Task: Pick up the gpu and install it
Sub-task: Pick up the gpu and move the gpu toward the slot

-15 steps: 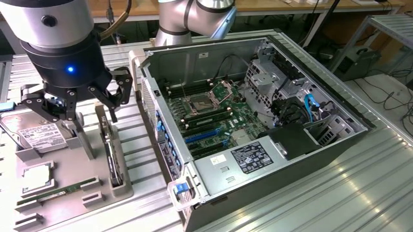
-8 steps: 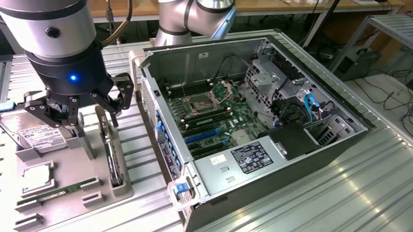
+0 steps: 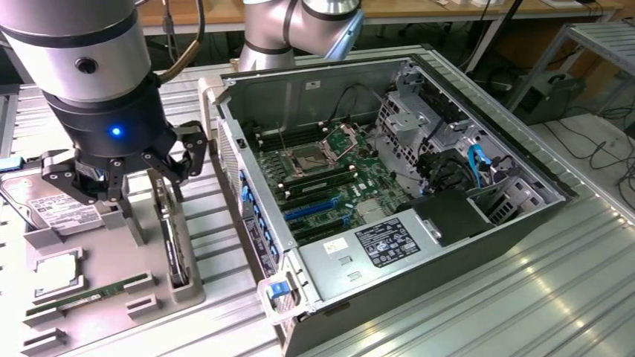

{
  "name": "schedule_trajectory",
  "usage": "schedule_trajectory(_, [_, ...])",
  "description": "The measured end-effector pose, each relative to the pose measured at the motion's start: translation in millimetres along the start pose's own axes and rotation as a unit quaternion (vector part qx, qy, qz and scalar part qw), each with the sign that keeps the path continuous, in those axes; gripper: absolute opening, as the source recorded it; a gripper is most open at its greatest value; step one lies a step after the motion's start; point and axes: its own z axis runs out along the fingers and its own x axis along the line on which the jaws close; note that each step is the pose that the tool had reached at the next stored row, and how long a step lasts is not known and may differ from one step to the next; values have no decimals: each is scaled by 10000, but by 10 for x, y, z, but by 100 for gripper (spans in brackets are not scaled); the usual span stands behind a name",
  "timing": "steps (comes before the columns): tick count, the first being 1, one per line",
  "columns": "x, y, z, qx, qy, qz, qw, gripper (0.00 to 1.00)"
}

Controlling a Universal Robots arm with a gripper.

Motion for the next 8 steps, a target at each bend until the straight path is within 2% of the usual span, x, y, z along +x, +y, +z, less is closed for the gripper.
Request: schedule_trajectory(8, [7, -92, 82, -18, -1, 0, 10000, 60])
